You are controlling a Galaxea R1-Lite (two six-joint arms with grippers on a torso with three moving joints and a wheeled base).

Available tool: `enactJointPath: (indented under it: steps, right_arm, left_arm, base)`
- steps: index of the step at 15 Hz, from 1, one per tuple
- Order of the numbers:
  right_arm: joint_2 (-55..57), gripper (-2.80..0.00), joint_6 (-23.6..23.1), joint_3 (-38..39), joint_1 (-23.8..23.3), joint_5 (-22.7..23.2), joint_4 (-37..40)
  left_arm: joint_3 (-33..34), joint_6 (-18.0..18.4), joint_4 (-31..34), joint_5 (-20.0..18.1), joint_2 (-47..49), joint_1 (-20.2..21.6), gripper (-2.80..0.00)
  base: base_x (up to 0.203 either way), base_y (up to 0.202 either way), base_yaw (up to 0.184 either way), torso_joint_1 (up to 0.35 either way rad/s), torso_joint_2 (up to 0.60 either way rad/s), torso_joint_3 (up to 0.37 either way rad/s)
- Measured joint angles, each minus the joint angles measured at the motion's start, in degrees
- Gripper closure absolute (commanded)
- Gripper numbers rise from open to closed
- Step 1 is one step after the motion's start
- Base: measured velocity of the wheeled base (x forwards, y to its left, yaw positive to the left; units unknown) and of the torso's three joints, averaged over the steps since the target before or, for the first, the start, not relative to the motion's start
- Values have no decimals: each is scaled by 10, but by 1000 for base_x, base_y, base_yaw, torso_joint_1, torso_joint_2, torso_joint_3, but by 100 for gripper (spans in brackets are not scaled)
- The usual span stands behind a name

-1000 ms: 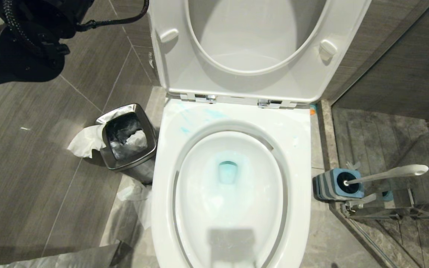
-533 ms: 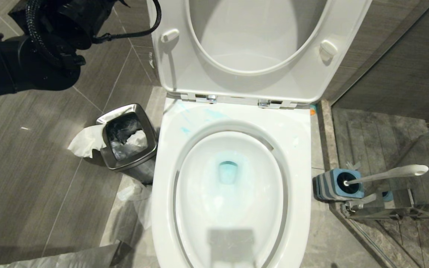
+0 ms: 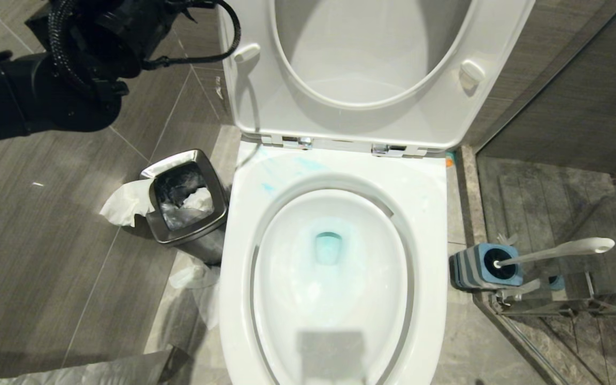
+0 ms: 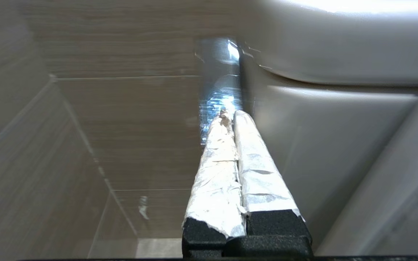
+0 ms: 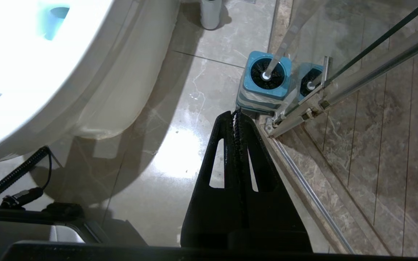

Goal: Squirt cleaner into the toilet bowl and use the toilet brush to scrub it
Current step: Flush the toilet

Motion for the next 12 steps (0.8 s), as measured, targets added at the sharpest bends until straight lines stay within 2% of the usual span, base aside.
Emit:
enactJointPath:
  steps: [12]
  right_arm:
    - [0,0,0,0,0,0,0]
  left_arm:
    - [-1,8,4,-3,8,-8,0]
  base:
    - [0,0,0,0,0,0]
